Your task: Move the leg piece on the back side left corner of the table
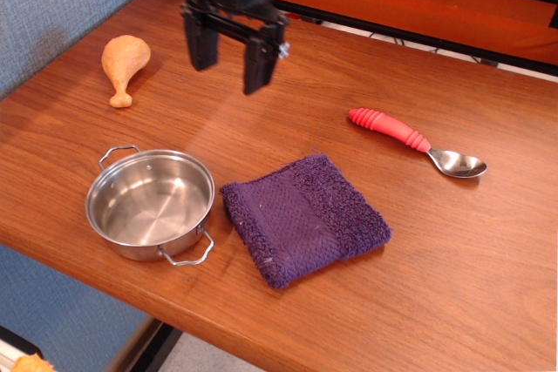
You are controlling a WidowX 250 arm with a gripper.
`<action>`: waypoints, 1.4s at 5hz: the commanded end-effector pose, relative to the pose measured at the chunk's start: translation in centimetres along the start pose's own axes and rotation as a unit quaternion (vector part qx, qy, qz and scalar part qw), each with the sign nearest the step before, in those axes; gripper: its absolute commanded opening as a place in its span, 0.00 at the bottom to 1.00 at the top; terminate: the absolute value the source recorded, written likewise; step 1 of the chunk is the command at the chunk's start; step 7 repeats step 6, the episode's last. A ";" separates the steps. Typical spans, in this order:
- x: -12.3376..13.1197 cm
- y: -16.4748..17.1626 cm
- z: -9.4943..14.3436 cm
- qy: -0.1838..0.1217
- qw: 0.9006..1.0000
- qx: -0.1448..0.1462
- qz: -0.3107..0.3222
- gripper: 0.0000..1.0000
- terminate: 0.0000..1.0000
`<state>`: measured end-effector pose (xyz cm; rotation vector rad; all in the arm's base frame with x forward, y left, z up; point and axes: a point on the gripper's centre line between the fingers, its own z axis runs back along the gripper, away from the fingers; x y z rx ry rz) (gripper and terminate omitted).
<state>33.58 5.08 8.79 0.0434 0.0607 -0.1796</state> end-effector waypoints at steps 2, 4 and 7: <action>1.1 -7.8 4.1 -0.047 0.997 -0.007 0.064 1.00 0.00; 3.7 -11.5 3.4 -0.060 0.996 -0.001 0.071 1.00 0.00; 3.7 -11.5 3.4 -0.060 0.996 -0.001 0.071 1.00 1.00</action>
